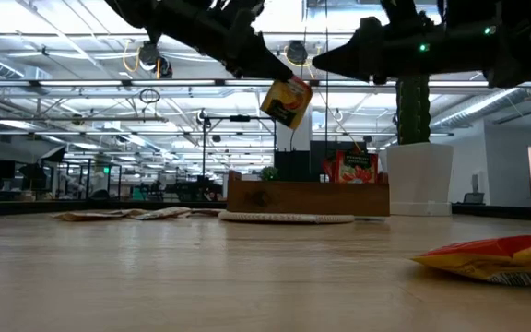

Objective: Pick & Place Tea
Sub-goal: Put the orange tea bag into the middle section of the wood organizer

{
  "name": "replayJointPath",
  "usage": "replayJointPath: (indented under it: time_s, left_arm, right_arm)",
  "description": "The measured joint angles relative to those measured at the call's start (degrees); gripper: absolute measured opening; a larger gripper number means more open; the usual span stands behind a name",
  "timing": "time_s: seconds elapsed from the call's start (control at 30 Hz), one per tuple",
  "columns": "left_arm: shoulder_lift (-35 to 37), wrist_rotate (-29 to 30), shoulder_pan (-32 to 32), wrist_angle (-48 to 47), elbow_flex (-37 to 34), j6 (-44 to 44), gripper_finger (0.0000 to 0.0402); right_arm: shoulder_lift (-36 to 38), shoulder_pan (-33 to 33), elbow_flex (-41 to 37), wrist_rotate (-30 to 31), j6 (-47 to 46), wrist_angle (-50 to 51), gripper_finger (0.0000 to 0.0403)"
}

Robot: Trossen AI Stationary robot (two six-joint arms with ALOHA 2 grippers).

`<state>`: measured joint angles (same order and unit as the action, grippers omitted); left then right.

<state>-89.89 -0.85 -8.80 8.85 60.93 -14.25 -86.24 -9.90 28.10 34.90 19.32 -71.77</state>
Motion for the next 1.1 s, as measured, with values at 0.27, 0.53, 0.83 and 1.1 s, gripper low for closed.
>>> replayJointPath:
  time_s: [0.27,0.53,0.83,1.1]
  left_arm:
    - [-1.1,-15.5,-8.3,15.6,-8.9,-7.7,0.0001]
    - [-7.7,-32.5,-16.7,42.7,-16.5,5.4,0.0001]
    - [-21.0,-30.2,-14.5,42.6,-9.0,7.3,0.0000]
    - [-23.9,-29.3,-14.2,41.8,-5.3,5.8,0.0000]
  right_arm:
    - [6.1,-6.1,-1.9,12.1,8.2,0.9,0.0113]
    - [11.1,-7.6,-6.7,13.1,5.1,0.9,0.0105]
    - [11.2,-7.6,-7.3,13.0,1.4,1.2,0.0104]
    - [11.2,-7.8,-7.3,12.8,0.9,2.0,0.0100]
